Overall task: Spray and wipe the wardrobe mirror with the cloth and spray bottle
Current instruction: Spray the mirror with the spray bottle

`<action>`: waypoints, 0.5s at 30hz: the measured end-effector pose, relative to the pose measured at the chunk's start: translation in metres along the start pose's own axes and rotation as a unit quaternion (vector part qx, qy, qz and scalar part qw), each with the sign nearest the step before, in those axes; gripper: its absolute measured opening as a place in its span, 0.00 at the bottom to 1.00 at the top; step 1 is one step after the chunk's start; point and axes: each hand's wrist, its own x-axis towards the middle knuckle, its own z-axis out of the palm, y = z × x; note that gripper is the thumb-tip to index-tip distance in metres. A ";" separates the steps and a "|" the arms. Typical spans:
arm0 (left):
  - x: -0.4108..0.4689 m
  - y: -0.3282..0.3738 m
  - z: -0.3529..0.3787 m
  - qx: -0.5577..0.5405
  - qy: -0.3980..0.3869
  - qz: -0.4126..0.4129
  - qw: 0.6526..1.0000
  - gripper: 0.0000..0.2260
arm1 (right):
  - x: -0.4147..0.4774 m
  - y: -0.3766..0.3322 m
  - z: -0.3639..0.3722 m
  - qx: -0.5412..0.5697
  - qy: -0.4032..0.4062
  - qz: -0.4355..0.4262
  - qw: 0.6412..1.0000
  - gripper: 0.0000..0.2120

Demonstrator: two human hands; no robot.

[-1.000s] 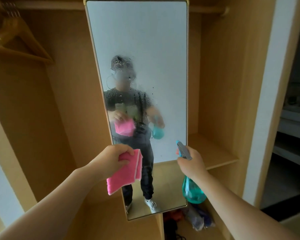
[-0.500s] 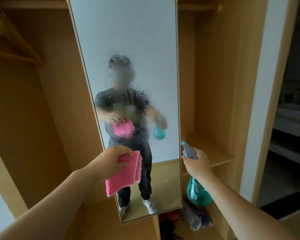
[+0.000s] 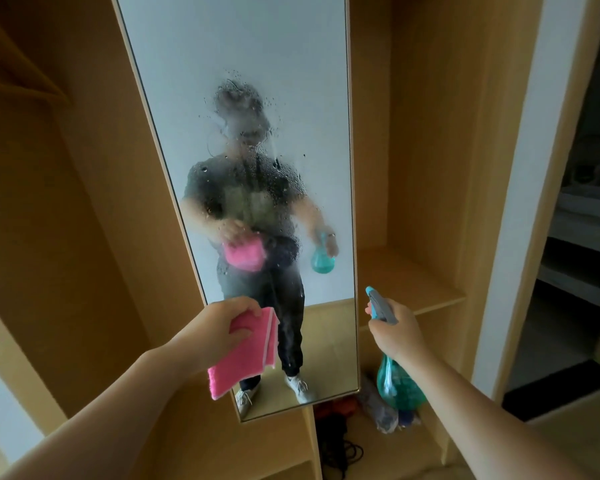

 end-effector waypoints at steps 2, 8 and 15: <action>-0.005 -0.003 0.009 -0.001 -0.006 -0.007 1.000 0.15 | -0.002 0.009 0.003 -0.004 -0.003 0.014 1.000 0.13; -0.018 -0.013 0.033 -0.018 -0.017 -0.031 0.999 0.16 | -0.012 0.032 0.015 -0.015 -0.018 0.048 0.999 0.14; -0.029 -0.020 0.054 -0.025 -0.025 -0.045 0.998 0.14 | -0.016 0.046 0.027 -0.029 -0.015 0.054 0.998 0.12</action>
